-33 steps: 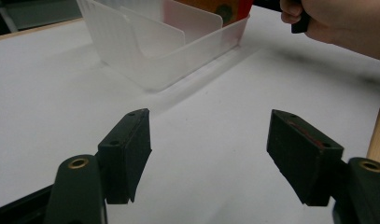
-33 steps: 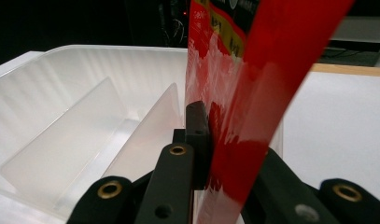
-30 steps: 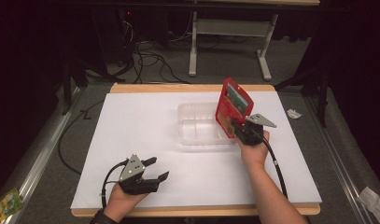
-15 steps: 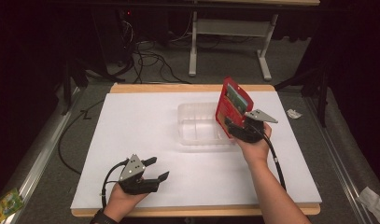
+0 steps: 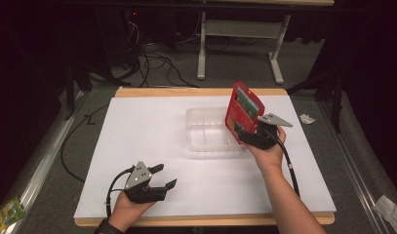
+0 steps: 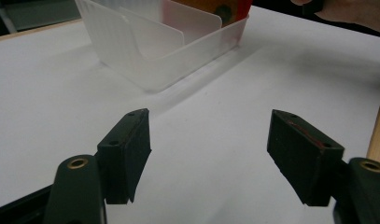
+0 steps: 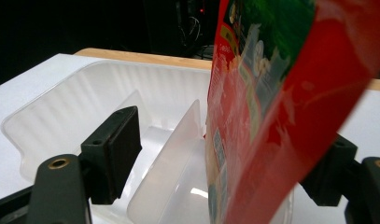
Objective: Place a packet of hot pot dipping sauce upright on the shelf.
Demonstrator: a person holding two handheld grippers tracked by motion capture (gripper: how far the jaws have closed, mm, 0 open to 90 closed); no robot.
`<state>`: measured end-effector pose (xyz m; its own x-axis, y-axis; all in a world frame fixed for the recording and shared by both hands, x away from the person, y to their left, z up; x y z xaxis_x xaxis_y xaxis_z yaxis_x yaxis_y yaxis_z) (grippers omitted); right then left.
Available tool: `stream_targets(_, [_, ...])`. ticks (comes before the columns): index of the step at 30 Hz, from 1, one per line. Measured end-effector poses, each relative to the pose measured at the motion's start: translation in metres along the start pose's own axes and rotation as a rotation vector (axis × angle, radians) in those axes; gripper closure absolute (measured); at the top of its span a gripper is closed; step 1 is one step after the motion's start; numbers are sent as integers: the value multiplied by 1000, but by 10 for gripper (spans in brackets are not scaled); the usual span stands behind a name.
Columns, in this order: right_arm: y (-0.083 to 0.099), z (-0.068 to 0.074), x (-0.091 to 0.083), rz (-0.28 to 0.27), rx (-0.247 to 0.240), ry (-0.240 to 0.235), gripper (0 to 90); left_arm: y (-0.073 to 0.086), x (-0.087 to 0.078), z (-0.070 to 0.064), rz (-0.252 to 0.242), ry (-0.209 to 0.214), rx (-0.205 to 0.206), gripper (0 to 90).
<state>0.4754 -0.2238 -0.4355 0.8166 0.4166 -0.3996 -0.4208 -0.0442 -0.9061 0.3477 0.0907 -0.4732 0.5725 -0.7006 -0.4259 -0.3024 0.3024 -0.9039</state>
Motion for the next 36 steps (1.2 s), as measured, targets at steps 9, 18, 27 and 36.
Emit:
stream_targets(9, [10, 0, -27, 6, -32, -20, 221, 0, 0, -1, -2, 3, -1, 307])
stream_targets(18, [29, 2, -78, 14, -71, -44, 176, -1, 1, -5, -5, 11, -2, 306])
stream_targets(27, [74, -6, -137, 13, -79, -23, 153, -2, 3, -15, -8, 39, -8, 307])
stream_targets(36, [87, -8, -146, 15, -41, -35, 149, -2, 13, -24, 8, 53, -14, 304])
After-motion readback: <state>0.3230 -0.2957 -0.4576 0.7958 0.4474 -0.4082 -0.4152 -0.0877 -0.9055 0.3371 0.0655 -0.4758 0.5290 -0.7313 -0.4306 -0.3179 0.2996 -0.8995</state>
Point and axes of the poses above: each handheld gripper's, and its own axes: x roughly forward along the jaws, y roughly out of its underside, z roughly to its left, the point moved 7 cm from there along x, roughly forward along the jaws, and after that the axes turned 3 degrees about -y, right-handed, at the moved point
